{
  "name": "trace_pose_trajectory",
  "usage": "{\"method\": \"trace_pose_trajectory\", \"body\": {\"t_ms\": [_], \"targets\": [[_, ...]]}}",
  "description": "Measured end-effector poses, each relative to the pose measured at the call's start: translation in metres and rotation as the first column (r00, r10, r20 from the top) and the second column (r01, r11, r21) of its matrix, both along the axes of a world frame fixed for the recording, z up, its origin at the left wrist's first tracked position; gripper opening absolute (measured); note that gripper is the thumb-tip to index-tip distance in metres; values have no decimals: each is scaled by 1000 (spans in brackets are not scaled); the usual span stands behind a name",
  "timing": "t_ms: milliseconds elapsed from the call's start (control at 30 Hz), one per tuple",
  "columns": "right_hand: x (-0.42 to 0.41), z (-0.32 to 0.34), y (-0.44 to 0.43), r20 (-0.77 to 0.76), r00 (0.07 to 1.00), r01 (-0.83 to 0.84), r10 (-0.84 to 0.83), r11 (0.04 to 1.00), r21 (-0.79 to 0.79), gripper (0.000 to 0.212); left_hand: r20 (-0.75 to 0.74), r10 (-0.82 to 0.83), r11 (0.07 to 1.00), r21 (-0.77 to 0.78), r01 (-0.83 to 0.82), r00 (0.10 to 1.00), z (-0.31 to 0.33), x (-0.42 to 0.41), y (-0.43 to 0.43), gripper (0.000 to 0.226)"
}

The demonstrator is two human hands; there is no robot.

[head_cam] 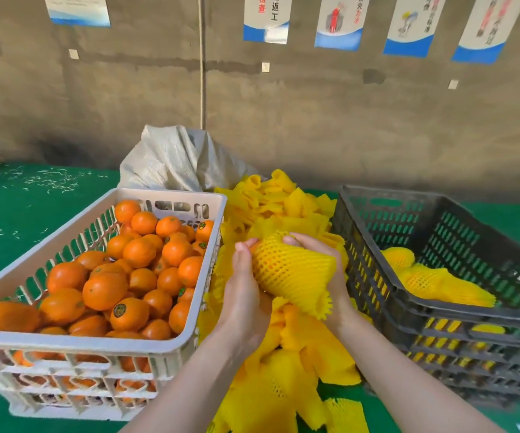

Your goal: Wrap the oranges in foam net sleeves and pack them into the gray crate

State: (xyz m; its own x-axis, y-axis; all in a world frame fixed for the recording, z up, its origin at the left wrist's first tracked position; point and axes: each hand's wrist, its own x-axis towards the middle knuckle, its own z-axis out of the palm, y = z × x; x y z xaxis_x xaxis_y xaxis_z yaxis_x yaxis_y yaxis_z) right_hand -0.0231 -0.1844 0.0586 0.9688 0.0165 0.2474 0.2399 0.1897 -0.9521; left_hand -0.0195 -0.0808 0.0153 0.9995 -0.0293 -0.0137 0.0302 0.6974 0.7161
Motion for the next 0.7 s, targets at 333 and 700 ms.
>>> {"method": "trace_pose_trajectory", "body": {"t_ms": [333,700], "targets": [[-3,-30,-8,448,854,442,-266,826,-351,24,49,-3,970,243,-9,999,1,6,-18,59],[9,-12,-35,302,917,351,-261,886,-301,18,-82,-78,977,192,92,994,4,10,-11,36]]}}
